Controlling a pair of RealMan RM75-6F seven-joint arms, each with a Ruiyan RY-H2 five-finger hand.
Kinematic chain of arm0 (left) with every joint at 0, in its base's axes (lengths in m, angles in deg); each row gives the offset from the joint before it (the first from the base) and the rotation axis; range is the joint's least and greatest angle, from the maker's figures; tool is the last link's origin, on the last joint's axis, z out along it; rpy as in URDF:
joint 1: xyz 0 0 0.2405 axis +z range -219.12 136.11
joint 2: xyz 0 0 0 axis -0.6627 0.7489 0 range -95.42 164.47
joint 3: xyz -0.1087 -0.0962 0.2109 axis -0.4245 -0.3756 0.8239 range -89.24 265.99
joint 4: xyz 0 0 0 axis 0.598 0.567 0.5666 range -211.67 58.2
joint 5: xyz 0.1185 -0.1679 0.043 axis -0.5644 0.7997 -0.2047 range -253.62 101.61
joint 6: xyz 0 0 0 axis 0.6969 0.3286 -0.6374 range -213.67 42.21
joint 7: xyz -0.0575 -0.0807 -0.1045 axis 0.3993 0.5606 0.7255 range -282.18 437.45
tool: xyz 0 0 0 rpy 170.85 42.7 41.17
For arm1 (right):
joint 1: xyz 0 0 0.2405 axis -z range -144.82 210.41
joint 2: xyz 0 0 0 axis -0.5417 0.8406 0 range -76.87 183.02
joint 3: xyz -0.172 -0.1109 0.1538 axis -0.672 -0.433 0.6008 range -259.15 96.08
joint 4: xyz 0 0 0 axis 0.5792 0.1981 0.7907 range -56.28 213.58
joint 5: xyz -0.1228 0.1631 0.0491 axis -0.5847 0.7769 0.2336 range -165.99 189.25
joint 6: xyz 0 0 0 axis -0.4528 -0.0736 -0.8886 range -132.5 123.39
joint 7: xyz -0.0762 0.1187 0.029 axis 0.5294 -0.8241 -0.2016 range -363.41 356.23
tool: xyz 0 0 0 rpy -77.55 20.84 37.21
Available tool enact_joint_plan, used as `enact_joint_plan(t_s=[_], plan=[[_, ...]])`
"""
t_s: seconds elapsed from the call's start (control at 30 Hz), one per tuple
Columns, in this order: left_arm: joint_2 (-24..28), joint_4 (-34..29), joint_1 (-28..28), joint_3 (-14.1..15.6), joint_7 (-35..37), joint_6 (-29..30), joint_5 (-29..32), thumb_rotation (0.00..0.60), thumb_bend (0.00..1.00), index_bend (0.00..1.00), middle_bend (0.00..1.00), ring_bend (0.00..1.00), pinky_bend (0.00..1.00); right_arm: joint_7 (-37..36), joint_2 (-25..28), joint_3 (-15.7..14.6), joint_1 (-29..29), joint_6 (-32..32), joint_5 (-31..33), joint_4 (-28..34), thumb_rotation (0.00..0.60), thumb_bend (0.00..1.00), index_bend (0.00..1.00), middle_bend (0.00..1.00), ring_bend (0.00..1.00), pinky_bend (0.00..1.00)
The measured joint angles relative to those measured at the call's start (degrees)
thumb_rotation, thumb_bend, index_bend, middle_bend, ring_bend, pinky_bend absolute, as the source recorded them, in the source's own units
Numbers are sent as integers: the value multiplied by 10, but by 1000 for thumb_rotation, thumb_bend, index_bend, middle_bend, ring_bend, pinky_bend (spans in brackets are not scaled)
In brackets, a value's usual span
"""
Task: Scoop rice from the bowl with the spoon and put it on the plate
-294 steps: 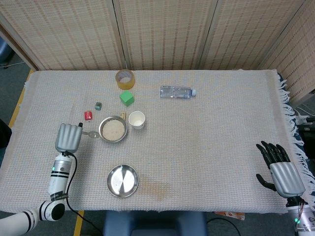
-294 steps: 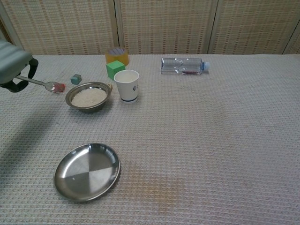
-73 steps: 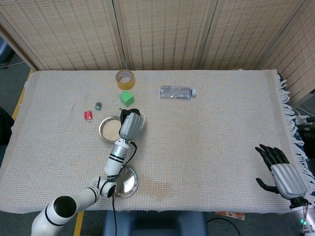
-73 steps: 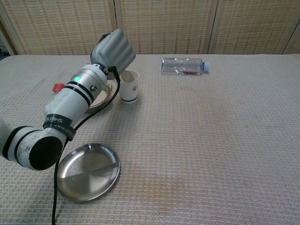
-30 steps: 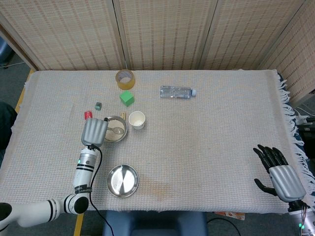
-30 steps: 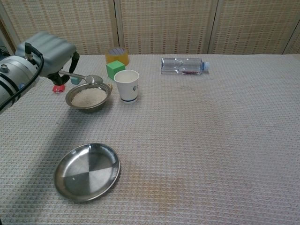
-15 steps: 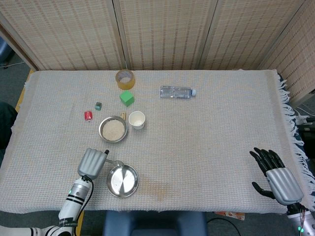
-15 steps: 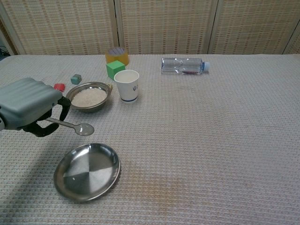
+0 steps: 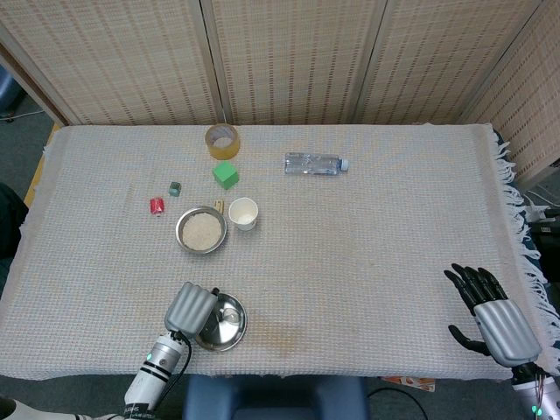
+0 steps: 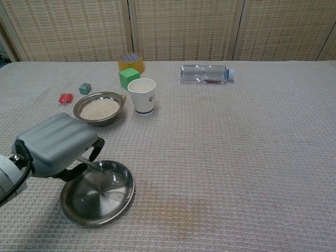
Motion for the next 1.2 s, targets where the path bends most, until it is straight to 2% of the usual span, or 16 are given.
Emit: enact_joint_plan(t_s=[0.23,0.43,0.67,0.7,0.77,0.8,0.83,0.93,1.03,1.2], plan=[[-12,16,6,4,-6,-14,-5,600,403,366,1000,1000,1000,1,0,1,2,5,0,1,600,196,0,0,0,0],[-8,6,10,4,-5,-17,-11,600,403,271,1000,1000,1000,5,-2,1,2,3,2,1,600,196,0,0,0,0],[38,-39,21,3,32,13,-59,600,402,161,979,985,999,5,-1,2,1,3,3,1,600,196,0,0,0,0],[49,-44,23,3,45,16,-65,600,402,123,916,926,971,5,-1,2,2,4,3,1,600,196,0,0,0,0],[74,-53,27,6,83,21,-79,600,403,69,697,698,808,5,0,2,3,8,2,1,600,196,0,0,0,0],[86,-56,30,8,104,22,-85,600,403,59,546,534,658,5,0,2,4,9,2,1,600,196,0,0,0,0],[99,-57,33,11,128,22,-91,600,403,60,429,414,544,5,0,3,4,10,2,1,600,196,0,0,0,0],[146,-59,45,24,226,23,-107,600,400,41,165,140,286,6,-2,5,6,17,2,0,600,197,0,0,0,0],[189,-58,63,40,349,27,-121,600,389,0,17,3,149,7,-12,11,7,29,-3,-9,600,196,0,0,0,0],[247,-27,105,60,605,54,-150,600,374,0,0,0,113,16,-40,19,4,36,-7,-35,600,196,0,0,0,0]])
